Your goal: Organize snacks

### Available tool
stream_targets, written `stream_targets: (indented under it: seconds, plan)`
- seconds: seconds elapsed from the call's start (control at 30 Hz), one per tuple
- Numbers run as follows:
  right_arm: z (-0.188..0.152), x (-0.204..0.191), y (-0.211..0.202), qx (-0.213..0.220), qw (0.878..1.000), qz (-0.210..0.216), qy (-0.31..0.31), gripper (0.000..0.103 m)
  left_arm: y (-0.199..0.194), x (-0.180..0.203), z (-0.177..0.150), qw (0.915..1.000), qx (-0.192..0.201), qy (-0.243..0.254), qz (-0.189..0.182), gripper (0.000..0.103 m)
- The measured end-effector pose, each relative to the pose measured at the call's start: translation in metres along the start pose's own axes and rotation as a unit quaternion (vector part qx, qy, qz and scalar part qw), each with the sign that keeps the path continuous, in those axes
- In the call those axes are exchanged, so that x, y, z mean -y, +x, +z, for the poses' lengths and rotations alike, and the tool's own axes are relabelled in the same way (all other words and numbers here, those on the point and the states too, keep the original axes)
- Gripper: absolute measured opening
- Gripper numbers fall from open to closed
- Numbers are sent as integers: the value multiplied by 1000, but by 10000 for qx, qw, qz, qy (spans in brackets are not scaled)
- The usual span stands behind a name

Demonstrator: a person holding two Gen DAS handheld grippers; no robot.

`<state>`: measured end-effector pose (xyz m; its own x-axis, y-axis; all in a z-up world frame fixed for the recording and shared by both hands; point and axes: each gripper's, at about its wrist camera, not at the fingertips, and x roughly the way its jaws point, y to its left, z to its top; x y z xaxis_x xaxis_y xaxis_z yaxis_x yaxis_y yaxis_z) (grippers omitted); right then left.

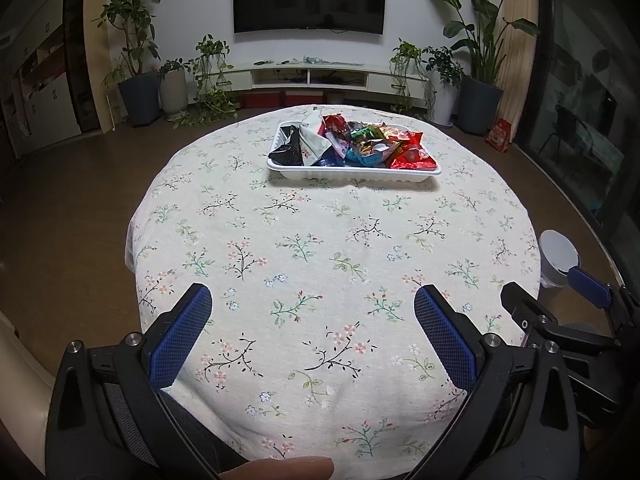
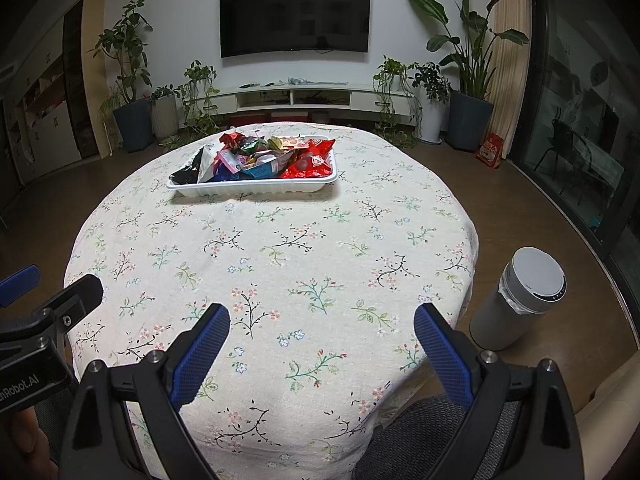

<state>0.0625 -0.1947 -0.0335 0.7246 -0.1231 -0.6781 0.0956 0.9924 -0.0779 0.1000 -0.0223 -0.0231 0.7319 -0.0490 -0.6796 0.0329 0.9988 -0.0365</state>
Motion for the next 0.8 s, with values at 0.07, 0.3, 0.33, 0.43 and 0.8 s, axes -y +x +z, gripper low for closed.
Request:
stream_targets:
  seconds: [0.07, 0.3, 0.33, 0.43, 0.8]
  plan:
    - [0, 0, 0, 5, 10000, 0, 1, 96, 0, 0, 0, 10000, -3, -1, 4, 103]
    - [0, 0, 0, 0, 10000, 2, -4, 96, 2, 0, 0, 10000, -3, -3, 20, 103]
    - [0, 0, 0, -3, 10000, 4, -8, 96, 1, -1, 0, 10000, -4, -9, 12, 103]
    - [-1, 0, 0, -8, 10000, 7, -10, 96, 2, -1, 0, 10000, -8, -11, 16, 103]
    - [-1, 0, 0, -13, 10000, 12, -13, 96, 3, -1, -1, 10000, -13, -13, 20, 103]
